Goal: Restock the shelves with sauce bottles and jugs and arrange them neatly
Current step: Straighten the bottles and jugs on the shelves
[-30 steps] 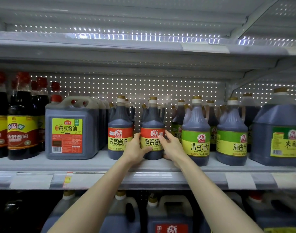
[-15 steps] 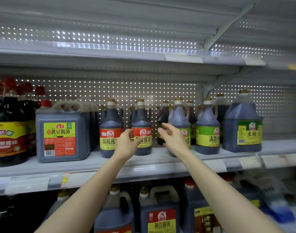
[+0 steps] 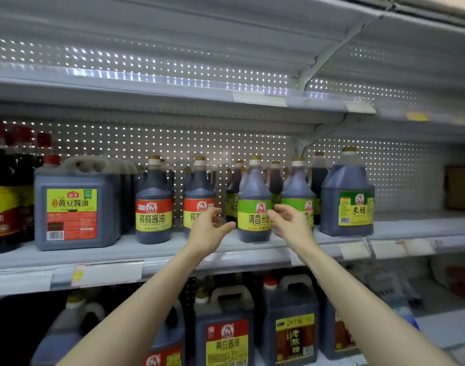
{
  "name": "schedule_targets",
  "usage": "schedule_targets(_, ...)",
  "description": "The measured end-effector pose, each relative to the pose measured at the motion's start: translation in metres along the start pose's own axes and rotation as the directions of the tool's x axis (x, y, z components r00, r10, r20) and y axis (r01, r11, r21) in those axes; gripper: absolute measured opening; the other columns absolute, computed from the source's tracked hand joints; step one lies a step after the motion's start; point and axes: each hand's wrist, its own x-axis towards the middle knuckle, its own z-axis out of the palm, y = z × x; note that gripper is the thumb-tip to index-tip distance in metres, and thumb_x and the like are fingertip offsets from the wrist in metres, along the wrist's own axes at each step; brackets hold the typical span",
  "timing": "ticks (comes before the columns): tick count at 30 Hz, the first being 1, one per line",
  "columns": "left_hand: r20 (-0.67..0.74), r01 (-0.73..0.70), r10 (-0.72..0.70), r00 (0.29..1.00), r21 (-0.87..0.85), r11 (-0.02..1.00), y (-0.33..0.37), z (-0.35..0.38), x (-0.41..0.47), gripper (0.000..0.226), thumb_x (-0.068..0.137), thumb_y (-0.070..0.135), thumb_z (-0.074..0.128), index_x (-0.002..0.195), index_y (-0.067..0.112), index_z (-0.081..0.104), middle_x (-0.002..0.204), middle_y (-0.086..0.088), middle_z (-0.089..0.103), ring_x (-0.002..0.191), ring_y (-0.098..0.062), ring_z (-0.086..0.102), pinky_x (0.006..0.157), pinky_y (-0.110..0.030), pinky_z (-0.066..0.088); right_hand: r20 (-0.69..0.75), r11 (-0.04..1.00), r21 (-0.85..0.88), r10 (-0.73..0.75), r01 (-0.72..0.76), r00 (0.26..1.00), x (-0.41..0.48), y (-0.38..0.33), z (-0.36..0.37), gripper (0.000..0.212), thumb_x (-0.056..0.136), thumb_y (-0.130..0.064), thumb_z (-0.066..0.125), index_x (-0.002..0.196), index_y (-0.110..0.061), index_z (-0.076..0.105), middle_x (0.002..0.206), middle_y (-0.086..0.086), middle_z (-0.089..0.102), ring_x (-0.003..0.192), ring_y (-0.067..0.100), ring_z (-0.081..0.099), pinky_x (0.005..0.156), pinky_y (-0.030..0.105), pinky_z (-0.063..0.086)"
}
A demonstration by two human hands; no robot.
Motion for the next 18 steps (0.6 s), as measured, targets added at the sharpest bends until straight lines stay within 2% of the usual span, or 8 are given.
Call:
schedule_targets(4, -0.008, 0.008, -0.008, 1.0, 0.03, 1.0, 0.006, 0.019, 0.007, 0.06, 0.084, 0.027, 0.074, 0.134, 0.007, 0.048, 0.117, -0.007, 0.06, 0.102, -0.017, 0.056, 0.088, -0.029, 0.046, 0.058, 1.0, 0.031, -0.001, -0.001, 0.998, 0.012, 0.004, -0.011, 0.049, 0.092, -0.03, 0.064, 0.136, -0.013, 0.05, 0.122, 0.007, 0.062, 0.107, 0.02, 0.059, 0.099, 0.045, 0.049)
schedule_targets(8, -0.022, 0.057, -0.057, 0.998, -0.008, 0.998, 0.017, 0.041, 0.018, 0.072, 0.081, 0.027, 0.076, 0.14, 0.007, 0.041, 0.12, -0.007, 0.06, 0.107, -0.021, 0.058, 0.096, -0.039, 0.049, 0.163, 0.999, 0.035, -0.046, 0.04, 0.986, 0.031, 0.011, -0.024, 0.055, 0.094, -0.029, 0.061, 0.143, -0.013, 0.042, 0.13, 0.006, 0.056, 0.117, 0.019, 0.054, 0.102, 0.041, 0.047)
schedule_targets(10, 0.0, 0.077, -0.077, 0.997, -0.035, 0.996, 0.023, 0.051, 0.022, 0.072, 0.081, 0.022, 0.076, 0.14, 0.008, 0.039, 0.115, -0.002, 0.059, 0.104, -0.019, 0.059, 0.093, -0.036, 0.05, 0.224, 0.998, 0.048, -0.055, 0.046, 0.973, 0.041, 0.013, -0.027, 0.056, 0.095, -0.03, 0.059, 0.145, -0.014, 0.038, 0.13, 0.002, 0.055, 0.114, 0.016, 0.053, 0.101, 0.038, 0.046)
schedule_targets(12, 0.01, 0.087, -0.087, 0.996, -0.042, 0.995, 0.027, 0.061, 0.024, 0.072, 0.08, 0.019, 0.077, 0.14, 0.008, 0.039, 0.107, 0.004, 0.059, 0.099, -0.016, 0.06, 0.088, -0.032, 0.05, 0.267, 0.998, 0.038, -0.051, 0.043, 0.962, 0.05, 0.018, -0.028, 0.063, 0.094, -0.035, 0.059, 0.148, -0.015, 0.033, 0.137, 0.004, 0.052, 0.119, 0.018, 0.052, 0.103, 0.042, 0.046)
schedule_targets(14, -0.001, 0.095, -0.096, 0.995, -0.046, 0.994, 0.03, 0.068, 0.025, 0.073, 0.079, 0.015, 0.077, 0.14, 0.008, 0.038, 0.1, 0.008, 0.058, 0.095, -0.013, 0.06, 0.083, -0.027, 0.049, 0.294, 0.998, 0.036, -0.064, 0.056, 0.954, 0.058, 0.022, -0.025, 0.065, 0.093, -0.038, 0.061, 0.147, -0.016, 0.034, 0.136, 0.001, 0.053, 0.118, 0.018, 0.053, 0.103, 0.045, 0.046)
schedule_targets(18, -0.032, 0.107, -0.108, 0.994, -0.028, 0.994, 0.029, 0.076, 0.027, 0.078, 0.075, 0.01, 0.08, 0.141, 0.007, 0.038, 0.108, 0.002, 0.06, 0.098, -0.016, 0.062, 0.084, -0.026, 0.051, 0.325, 0.994, 0.046, -0.107, 0.097, 0.94, 0.067, 0.031, -0.016, 0.058, 0.092, -0.039, 0.062, 0.142, -0.018, 0.042, 0.128, -0.002, 0.059, 0.11, 0.014, 0.057, 0.095, 0.03, 0.047)
